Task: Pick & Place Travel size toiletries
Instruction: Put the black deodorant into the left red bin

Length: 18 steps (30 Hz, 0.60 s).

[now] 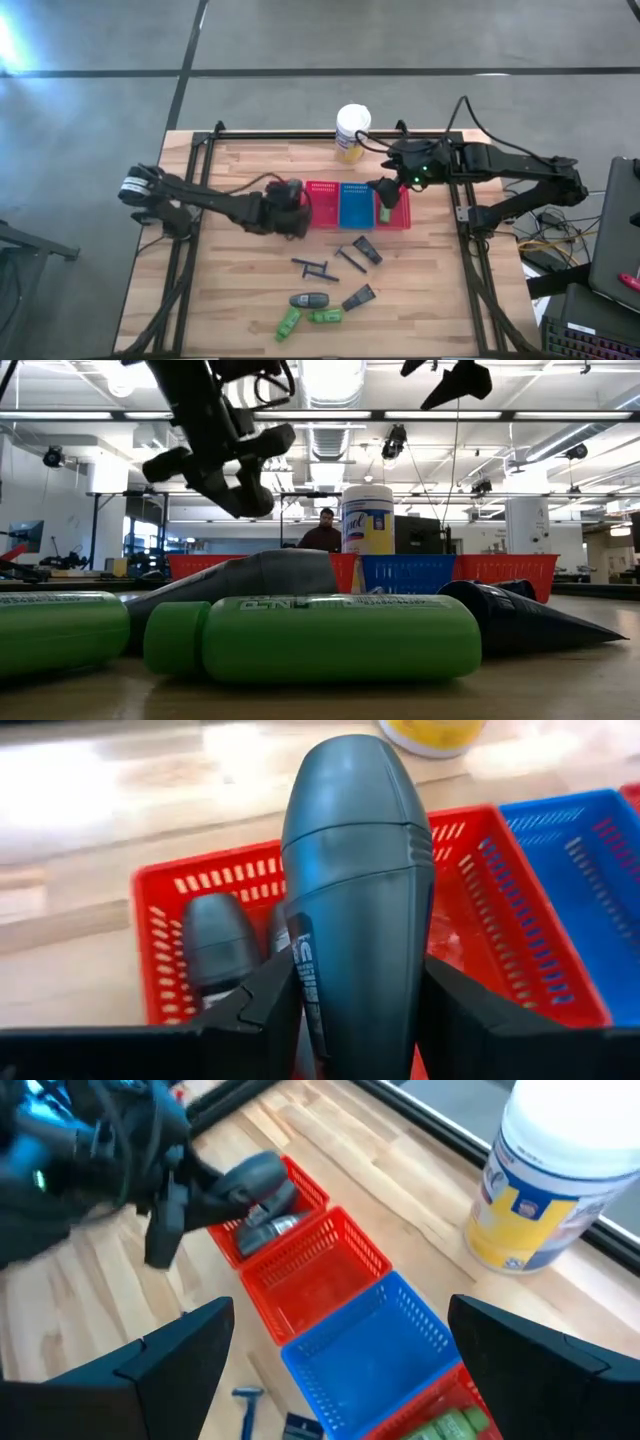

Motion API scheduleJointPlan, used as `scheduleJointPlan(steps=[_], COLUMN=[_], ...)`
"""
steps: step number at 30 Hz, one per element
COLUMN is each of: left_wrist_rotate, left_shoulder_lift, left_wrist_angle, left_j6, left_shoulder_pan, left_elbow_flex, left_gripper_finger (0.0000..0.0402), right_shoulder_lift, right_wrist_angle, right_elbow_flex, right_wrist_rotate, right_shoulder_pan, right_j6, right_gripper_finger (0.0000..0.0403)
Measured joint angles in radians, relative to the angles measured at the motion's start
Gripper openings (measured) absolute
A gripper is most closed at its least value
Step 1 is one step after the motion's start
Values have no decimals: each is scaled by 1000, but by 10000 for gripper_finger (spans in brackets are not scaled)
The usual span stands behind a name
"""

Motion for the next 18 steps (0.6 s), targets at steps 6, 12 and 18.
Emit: scheduleJointPlan(steps=[6, 12, 18], left_wrist_rotate=[116, 176, 167], left_shoulder_lift=[-69, -127, -129], left_wrist_angle=[171, 339, 393], left_j6=[-12, -115, -135], left_shoulder_pan=[21, 25, 63], left_elbow_flex=[-111, -275, -331], left_gripper_finger=[157, 157, 157], right_shoulder_lift=[-2, -2, -2], right_wrist_angle=[-1, 2, 13], right_elbow_flex=[-17, -17, -20], right_wrist_rotate=[0, 18, 27], right_shoulder_pan=[1, 1, 0], right_j6=[0, -19, -55], right_gripper_finger=[366, 366, 366])
